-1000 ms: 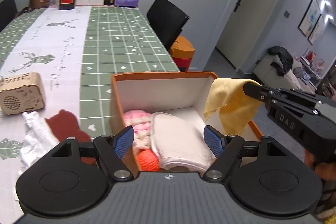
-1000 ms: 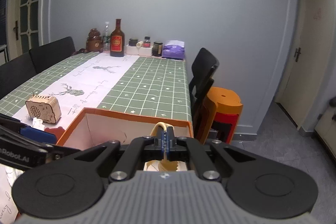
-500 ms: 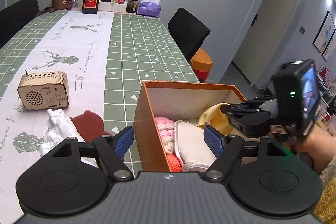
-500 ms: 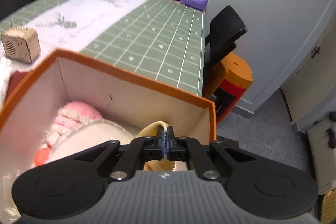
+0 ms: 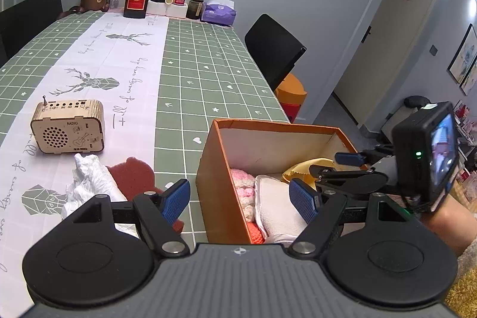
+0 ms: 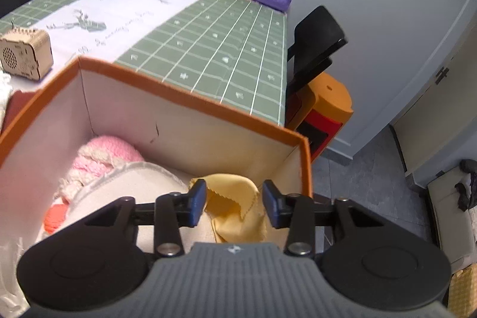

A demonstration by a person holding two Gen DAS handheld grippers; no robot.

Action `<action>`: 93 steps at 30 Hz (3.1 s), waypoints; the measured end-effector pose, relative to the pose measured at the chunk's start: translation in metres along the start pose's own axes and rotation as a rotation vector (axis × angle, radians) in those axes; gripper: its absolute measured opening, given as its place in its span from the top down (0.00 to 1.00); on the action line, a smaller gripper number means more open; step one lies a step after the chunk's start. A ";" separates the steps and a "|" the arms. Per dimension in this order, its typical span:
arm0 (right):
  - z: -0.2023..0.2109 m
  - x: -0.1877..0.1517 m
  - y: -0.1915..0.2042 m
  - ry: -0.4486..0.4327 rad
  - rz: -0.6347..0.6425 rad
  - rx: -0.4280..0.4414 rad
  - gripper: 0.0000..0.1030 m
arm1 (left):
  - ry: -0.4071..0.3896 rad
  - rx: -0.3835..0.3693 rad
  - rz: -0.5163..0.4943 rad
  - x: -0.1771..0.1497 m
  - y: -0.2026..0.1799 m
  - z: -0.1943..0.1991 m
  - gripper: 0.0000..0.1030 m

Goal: Organize soft objects
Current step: 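Open both grippers to drop the mitt and yellow cloth into the box, then move the right gripper back to the white plastic bag and grasp it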

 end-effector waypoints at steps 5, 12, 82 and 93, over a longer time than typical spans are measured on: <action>0.037 0.011 0.001 -0.087 -0.014 0.020 0.14 | -0.024 -0.015 -0.009 0.001 -0.003 0.010 0.14; 0.099 0.022 0.015 -0.217 -0.021 0.013 0.07 | -0.083 -0.029 -0.027 0.003 -0.007 0.038 0.14; 0.013 0.011 0.276 -0.226 -0.030 0.121 0.03 | -0.213 0.443 0.030 -0.117 0.232 0.130 0.12; 0.043 -0.007 0.274 -0.270 -0.079 0.160 0.76 | -0.223 0.445 0.091 -0.117 0.243 0.139 0.12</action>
Point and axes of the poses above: each gripper's, at about its wrist camera, not at the fingertips, and z roughly against the way its jaws point, y to its left, x to its top, the point moved 2 cm from there along -z, roughly the way its jaws point, and after that the axes turned 7 degrees about -y, right-handed, at the moved point
